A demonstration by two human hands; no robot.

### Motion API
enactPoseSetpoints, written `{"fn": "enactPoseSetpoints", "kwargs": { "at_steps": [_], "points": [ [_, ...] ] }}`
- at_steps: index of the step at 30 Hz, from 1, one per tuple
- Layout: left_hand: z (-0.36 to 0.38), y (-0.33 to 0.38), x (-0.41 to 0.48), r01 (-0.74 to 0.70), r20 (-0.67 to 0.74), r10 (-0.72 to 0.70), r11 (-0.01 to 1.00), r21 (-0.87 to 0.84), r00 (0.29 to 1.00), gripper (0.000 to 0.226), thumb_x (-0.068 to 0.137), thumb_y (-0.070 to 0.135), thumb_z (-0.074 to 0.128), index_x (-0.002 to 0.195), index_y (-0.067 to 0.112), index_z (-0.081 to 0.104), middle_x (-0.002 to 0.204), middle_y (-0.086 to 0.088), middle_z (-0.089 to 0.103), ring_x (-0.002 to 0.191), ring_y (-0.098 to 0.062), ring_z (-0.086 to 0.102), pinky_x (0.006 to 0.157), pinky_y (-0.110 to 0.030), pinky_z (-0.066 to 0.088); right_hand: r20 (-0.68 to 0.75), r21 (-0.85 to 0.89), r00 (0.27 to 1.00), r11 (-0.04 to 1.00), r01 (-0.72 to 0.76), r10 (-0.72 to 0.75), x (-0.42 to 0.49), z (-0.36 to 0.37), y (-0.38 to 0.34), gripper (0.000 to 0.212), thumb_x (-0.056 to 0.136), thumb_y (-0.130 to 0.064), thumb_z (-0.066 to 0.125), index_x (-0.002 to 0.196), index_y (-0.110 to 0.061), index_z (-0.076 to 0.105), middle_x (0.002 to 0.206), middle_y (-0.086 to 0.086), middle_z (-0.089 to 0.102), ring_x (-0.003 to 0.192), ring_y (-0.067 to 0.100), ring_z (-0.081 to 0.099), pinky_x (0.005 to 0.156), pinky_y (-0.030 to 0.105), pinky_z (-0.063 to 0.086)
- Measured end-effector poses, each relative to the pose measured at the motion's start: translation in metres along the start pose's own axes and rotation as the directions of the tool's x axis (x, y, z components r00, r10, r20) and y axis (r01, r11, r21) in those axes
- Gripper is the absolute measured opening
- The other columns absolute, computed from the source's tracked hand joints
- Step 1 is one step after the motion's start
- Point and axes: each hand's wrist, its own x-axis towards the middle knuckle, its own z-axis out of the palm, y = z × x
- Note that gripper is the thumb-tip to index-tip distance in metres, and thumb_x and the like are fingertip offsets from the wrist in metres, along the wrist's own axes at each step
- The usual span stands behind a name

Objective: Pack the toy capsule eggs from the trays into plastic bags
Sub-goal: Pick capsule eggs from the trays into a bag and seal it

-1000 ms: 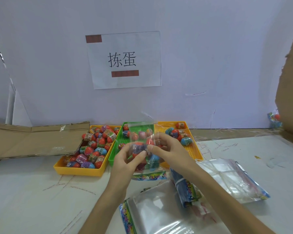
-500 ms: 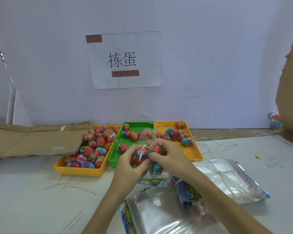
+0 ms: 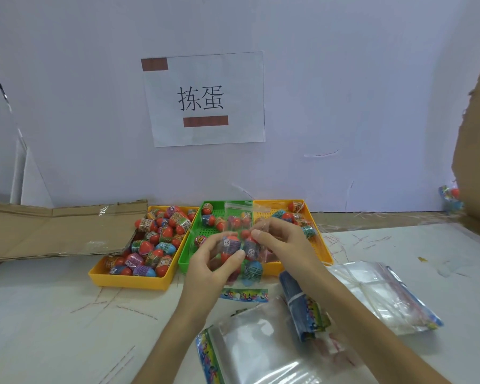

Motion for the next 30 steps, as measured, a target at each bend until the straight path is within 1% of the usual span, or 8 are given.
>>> {"fn": "enactPoseSetpoints", "kwargs": {
  "at_steps": [3, 7, 11, 16, 19, 21, 26, 30],
  "points": [
    [0.001, 0.002, 0.0, 0.003, 0.002, -0.003, 1.0, -0.026, 1.0, 0.027, 0.084, 0.039, 0.068, 0.111, 0.035, 0.072, 0.105, 0.009, 0.076, 0.099, -0.007, 0.072, 0.074, -0.018, 0.057, -0.011, -0.034, 1.0, 0.999, 0.019, -0.02, 0.0, 0.001, -0.002, 0.016, 0.095, -0.018, 0.069, 0.08, -0.024, 0.071, 0.07, -0.011, 0.067, 0.064, 0.003, 0.063, 0.06, 0.018, 0.051],
    [0.002, 0.005, 0.0, -0.021, -0.029, 0.021, 1.0, -0.012, 0.999, 0.024, 0.084, 0.048, 0.058, 0.1, 0.046, 0.076, 0.102, 0.018, 0.075, 0.1, -0.001, 0.069, 0.076, -0.019, 0.057, -0.033, -0.021, 0.999, 0.999, 0.033, -0.034, -0.001, 0.001, -0.004, 0.015, 0.093, -0.019, 0.072, 0.078, -0.023, 0.071, 0.076, -0.002, 0.07, 0.069, 0.011, 0.065, 0.061, 0.022, 0.054],
    [0.001, 0.003, 0.001, -0.034, -0.128, 0.032, 0.999, -0.016, 0.991, 0.021, 0.099, 0.028, 0.058, 0.104, 0.033, 0.078, 0.102, 0.016, 0.076, 0.098, 0.001, 0.069, 0.073, -0.013, 0.055, -0.065, 0.021, 0.996, 0.998, 0.056, -0.054, -0.003, 0.001, -0.007, 0.008, 0.093, -0.019, 0.071, 0.087, -0.022, 0.074, 0.078, -0.007, 0.072, 0.066, 0.009, 0.067, 0.059, 0.022, 0.055],
    [-0.002, 0.005, 0.001, -0.048, -0.195, 0.04, 0.998, -0.037, 0.98, 0.028, 0.084, 0.039, 0.066, 0.104, 0.026, 0.08, 0.1, 0.009, 0.079, 0.096, -0.005, 0.072, 0.071, -0.013, 0.055, -0.107, 0.025, 0.989, 0.994, 0.103, -0.1, -0.004, 0.001, -0.008, 0.012, 0.088, -0.022, 0.075, 0.076, -0.021, 0.073, 0.074, 0.0, 0.073, 0.068, 0.014, 0.069, 0.064, 0.025, 0.058],
    [-0.007, 0.003, 0.003, -0.016, -0.197, 0.0, 0.997, -0.076, 0.98, 0.021, 0.093, 0.018, 0.068, 0.11, 0.022, 0.078, 0.101, 0.003, 0.079, 0.098, -0.009, 0.072, 0.079, -0.018, 0.056, -0.065, 0.087, 0.994, 0.992, 0.091, -0.085, -0.005, 0.002, -0.009, 0.016, 0.083, -0.023, 0.078, 0.07, -0.021, 0.069, 0.068, 0.001, 0.069, 0.057, 0.012, 0.062, 0.059, 0.02, 0.052],
    [-0.01, 0.002, 0.005, 0.01, -0.194, -0.032, 0.993, -0.115, 0.98, 0.022, 0.096, 0.008, 0.063, 0.108, 0.019, 0.077, 0.099, -0.002, 0.079, 0.097, -0.014, 0.074, 0.078, -0.019, 0.056, -0.057, 0.081, 0.995, 0.993, 0.088, -0.083, -0.005, 0.001, -0.009, 0.016, 0.079, -0.029, 0.079, 0.07, -0.021, 0.069, 0.068, 0.001, 0.068, 0.059, 0.011, 0.06, 0.059, 0.019, 0.051],
    [-0.009, 0.002, 0.007, 0.014, -0.271, -0.062, 0.985, -0.173, 0.961, 0.021, 0.097, 0.013, 0.063, 0.091, 0.024, 0.081, 0.093, -0.004, 0.079, 0.087, -0.016, 0.073, 0.07, -0.02, 0.057, -0.054, 0.102, 0.997, 0.993, 0.065, -0.06, -0.004, -0.001, -0.009, 0.016, 0.077, -0.035, 0.077, 0.078, -0.02, 0.072, 0.074, 0.008, 0.071, 0.059, 0.016, 0.061, 0.058, 0.025, 0.054],
    [-0.008, -0.002, 0.008, 0.007, -0.291, -0.062, 0.982, -0.187, 0.955, 0.019, 0.098, 0.012, 0.061, 0.093, 0.017, 0.079, 0.098, -0.008, 0.078, 0.099, -0.031, 0.072, 0.084, -0.035, 0.058, -0.047, 0.111, 0.998, 0.992, 0.055, -0.05, -0.003, -0.001, -0.007, 0.015, 0.081, -0.034, 0.073, 0.082, -0.019, 0.073, 0.074, 0.006, 0.073, 0.057, 0.019, 0.062, 0.057, 0.024, 0.055]
  ]
}}
